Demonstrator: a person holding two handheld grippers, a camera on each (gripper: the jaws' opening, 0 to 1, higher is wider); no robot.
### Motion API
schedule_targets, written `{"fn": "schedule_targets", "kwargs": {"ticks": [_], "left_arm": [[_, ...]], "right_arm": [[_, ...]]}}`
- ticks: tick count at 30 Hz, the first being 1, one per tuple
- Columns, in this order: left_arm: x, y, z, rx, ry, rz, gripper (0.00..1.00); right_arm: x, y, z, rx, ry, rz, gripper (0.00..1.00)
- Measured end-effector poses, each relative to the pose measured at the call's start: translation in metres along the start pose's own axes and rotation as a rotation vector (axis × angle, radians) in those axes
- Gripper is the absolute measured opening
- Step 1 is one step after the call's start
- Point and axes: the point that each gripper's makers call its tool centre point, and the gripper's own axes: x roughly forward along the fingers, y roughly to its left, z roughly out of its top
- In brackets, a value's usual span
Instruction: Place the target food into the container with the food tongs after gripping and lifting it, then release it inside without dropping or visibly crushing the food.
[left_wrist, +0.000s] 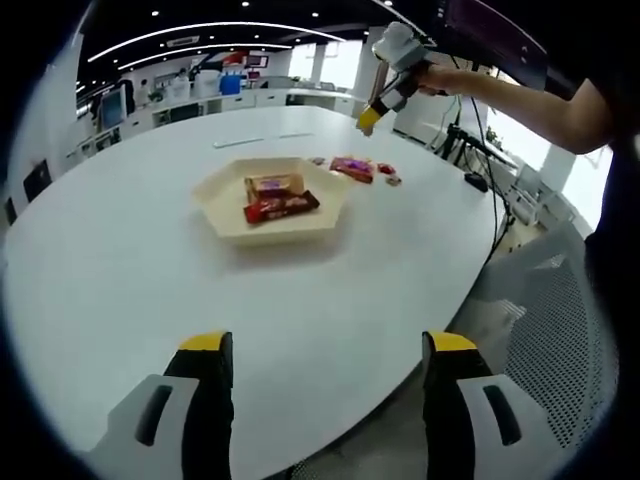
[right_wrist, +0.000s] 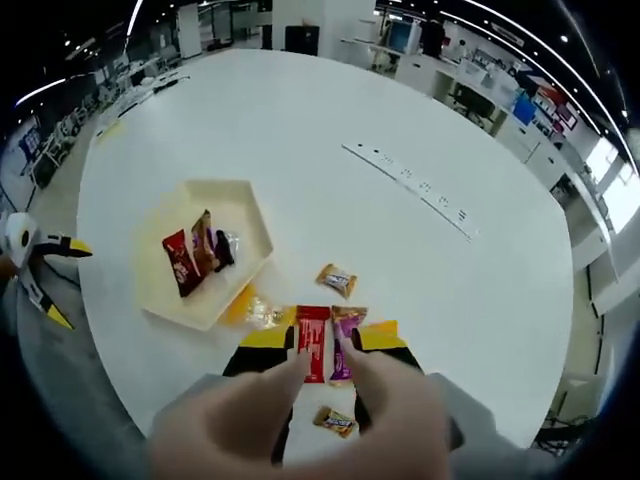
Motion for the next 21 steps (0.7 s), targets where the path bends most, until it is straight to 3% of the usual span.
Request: {"fn": "schedule_targets", "kwargs": {"ticks": [12,21], "left_arm": [[0.002,-0.001,-0.005,-0.006,0.027,-0.005,0.74],[0.002,-0.001,-0.006,-0.005,0.033,-0.006,0.74]], "right_arm": [[0.03,0.004,-0.028,0.049,0.044,0.021,0.24],[0.035,0.007,-0.032,0.112,0.042,0.047,0.24]]}}
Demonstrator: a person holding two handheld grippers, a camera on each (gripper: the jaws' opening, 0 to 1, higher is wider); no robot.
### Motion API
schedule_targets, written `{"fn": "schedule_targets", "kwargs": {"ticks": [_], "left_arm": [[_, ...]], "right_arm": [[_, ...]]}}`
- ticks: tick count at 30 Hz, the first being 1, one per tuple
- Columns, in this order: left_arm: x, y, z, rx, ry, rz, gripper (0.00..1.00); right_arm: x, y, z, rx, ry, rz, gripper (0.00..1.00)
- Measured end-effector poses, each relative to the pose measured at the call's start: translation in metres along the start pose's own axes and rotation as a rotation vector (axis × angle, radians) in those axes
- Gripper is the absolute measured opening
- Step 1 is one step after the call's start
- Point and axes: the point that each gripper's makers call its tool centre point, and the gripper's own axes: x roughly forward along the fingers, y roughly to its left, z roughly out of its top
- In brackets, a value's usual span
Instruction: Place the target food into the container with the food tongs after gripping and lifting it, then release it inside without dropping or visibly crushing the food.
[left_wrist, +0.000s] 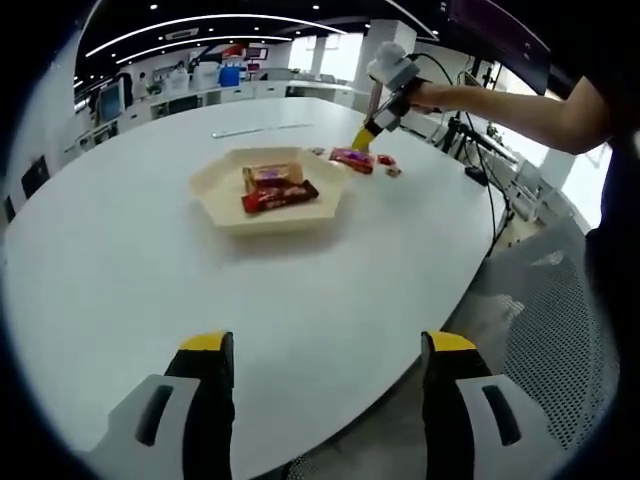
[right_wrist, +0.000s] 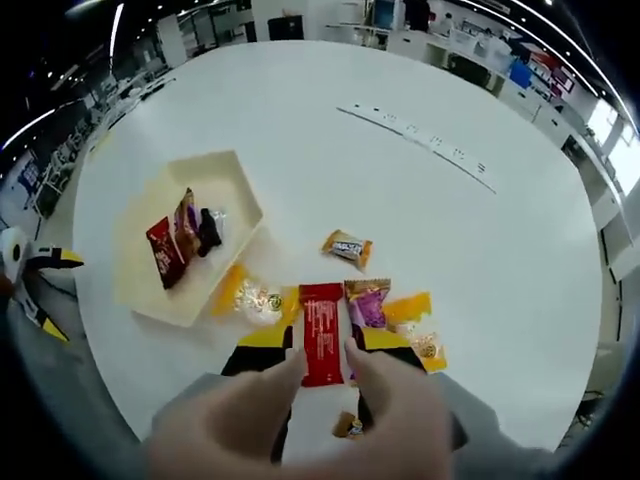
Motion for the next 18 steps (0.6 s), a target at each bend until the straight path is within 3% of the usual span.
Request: {"fn": "schedule_targets", "kwargs": {"ticks": [18], "left_arm": [[0.0,0.001,0.001,-0.007,-0.003,0.006,0.74]], "right_arm": [[0.012,0.0,0.0,0.037,-0.001,0.003,0.26]]}}
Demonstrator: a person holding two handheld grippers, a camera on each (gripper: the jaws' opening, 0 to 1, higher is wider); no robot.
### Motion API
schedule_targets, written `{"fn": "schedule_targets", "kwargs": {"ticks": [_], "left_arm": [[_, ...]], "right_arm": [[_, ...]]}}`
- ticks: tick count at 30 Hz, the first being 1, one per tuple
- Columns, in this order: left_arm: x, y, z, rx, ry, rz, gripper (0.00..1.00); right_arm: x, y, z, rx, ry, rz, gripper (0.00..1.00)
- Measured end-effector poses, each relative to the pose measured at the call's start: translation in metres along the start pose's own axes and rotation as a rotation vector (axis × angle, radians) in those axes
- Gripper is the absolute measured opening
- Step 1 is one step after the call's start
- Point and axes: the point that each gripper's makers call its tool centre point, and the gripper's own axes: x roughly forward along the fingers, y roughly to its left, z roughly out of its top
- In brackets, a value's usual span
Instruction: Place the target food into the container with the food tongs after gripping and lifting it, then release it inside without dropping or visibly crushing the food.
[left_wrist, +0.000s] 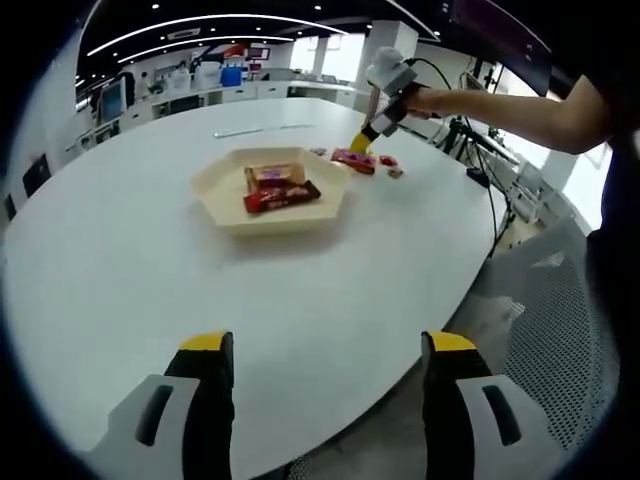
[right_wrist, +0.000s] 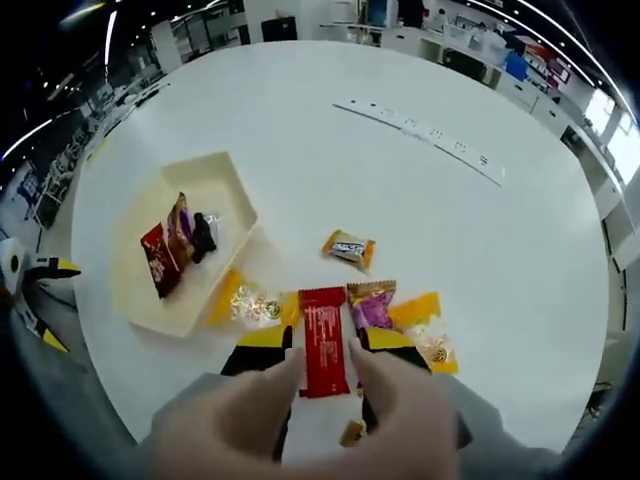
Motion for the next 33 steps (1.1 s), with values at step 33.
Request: {"fn": "schedule_targets", "kwargs": {"ticks": [33], "left_arm": [[0.0,0.0,0.0,-0.003,0.001,0.002,0.74]], "right_arm": [[0.01,0.003,-0.013,0.003,0.019,-0.015,0.23]]}}
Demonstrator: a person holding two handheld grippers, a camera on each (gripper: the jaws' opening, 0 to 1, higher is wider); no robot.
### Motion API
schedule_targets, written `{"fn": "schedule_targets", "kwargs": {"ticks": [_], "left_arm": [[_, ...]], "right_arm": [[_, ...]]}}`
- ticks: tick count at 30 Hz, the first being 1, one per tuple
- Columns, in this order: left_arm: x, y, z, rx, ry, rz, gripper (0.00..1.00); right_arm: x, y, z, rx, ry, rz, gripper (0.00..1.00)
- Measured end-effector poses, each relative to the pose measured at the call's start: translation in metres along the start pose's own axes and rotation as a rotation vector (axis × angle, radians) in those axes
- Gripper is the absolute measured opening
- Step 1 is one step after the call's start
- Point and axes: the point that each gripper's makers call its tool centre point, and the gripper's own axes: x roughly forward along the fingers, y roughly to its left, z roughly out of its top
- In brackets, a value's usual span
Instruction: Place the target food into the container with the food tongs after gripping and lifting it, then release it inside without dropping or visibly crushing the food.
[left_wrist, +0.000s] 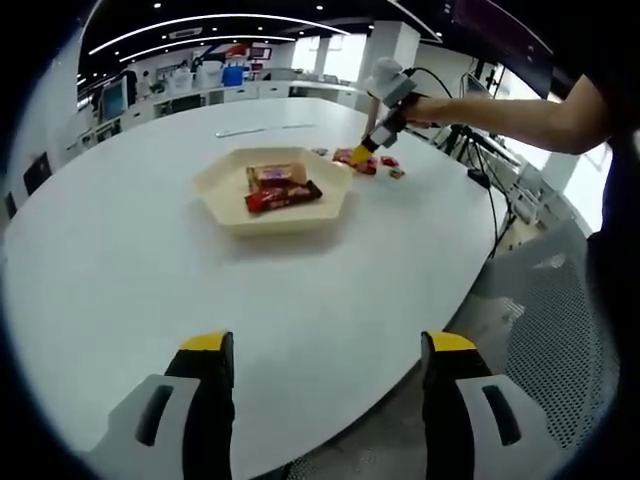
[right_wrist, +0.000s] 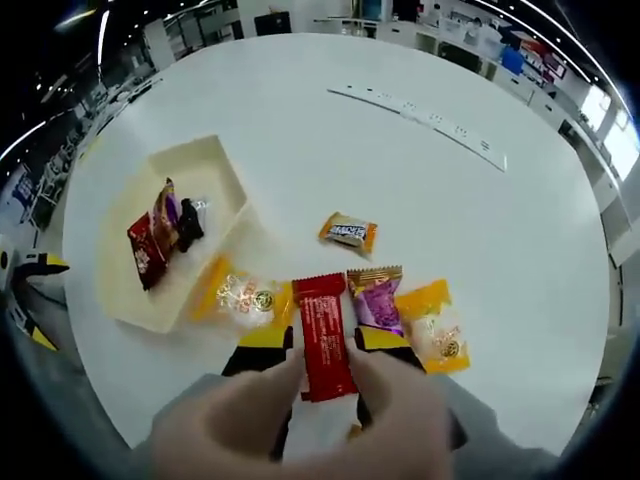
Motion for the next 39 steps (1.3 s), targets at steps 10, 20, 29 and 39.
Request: {"fn": "schedule_targets", "kwargs": {"ticks": [10,20,29,39], "left_arm": [[-0.001,0.0,0.003,-0.003,-0.014,0.0,0.74],[-0.002,-0.004,0.004,0.0,-0.022,-0.018,0.74],[-0.003,-0.006,0.009,0.013,-0.05,-0.027,0.74],[-0.005,-0.01,0.013,0.034,-0.064,-0.032,0.75]], "right_arm": [[-0.001,-0.001,-0.002,0.001,0.013,-0.004,0.22],[-0.031,-0.01,0.015,0.017,-0.029,-0.013,0.23],[-0.061,-0.008,0.03,0.011,-0.062,-0.01,0.23],[-0.095,-0.004,0.05,-0.002,-0.104,-0.012,0.23]]}}
